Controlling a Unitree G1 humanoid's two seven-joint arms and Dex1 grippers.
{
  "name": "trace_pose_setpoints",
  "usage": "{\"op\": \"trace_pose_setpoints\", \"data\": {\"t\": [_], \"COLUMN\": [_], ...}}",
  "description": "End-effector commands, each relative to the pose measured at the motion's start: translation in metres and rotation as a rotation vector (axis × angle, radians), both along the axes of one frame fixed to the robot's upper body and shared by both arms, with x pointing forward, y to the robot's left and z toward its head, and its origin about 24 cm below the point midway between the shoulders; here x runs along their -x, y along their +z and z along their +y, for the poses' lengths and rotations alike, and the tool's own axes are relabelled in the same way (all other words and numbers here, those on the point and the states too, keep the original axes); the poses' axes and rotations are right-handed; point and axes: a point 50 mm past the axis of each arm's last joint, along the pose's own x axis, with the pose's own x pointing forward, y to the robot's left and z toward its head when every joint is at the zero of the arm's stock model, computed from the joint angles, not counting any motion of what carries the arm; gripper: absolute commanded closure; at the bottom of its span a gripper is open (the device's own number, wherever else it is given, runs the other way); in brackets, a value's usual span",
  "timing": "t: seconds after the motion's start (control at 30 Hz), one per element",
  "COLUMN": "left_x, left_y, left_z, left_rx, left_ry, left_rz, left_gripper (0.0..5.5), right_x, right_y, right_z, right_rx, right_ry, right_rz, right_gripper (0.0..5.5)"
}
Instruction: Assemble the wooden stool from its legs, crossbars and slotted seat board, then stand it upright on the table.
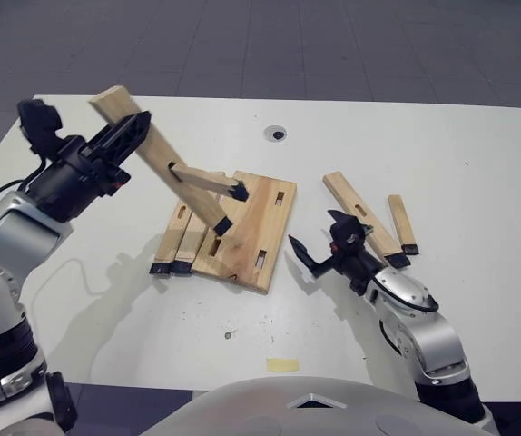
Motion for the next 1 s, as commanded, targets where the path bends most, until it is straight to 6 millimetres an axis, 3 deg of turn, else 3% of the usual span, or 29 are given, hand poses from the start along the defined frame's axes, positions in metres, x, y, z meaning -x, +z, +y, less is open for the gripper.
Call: {"op": "trace_pose_setpoints", "data": {"t": [0.03, 0.17, 0.3, 0.47, 0.6, 0.73, 1.0], "left_x": [0.009, 0.014, 0.007, 0.006, 0.01, 0.019, 0.042], "left_y": [-0.023, -0.043, -0.04, -0.042, -0.052, -0.061, -0.113], "left_z": [0.003, -0.012, -0.009, -0.012, -0.031, -0.041, -0.028], "left_rx": [0.027, 0.087, 0.109, -0.051, -0.25, -0.301, -0.331], "left_ry": [0.145, 0.155, 0.199, 0.186, 0.134, 0.152, 0.188], "left_rz": [0.105, 0.191, 0.177, 0.166, 0.097, 0.019, 0.085], "left_gripper": [4.46, 4.46, 4.46, 4.46, 4.46, 4.46, 4.46], "right_x": [0.006, 0.006, 0.006, 0.007, 0.005, -0.001, -0.005], "right_y": [0.002, 0.001, 0.002, 0.002, 0.005, 0.007, 0.008], "right_z": [-0.013, -0.013, -0.012, -0.009, -0.01, -0.009, -0.004], "right_rx": [-0.018, -0.012, -0.016, -0.016, -0.005, -0.002, 0.001], "right_ry": [-0.087, -0.094, -0.108, -0.126, -0.141, -0.126, -0.105], "right_rz": [-0.011, -0.015, -0.023, -0.042, -0.069, -0.083, -0.091], "right_gripper": [0.1, 0.1, 0.1, 0.1, 0.1, 0.1, 0.1]}}
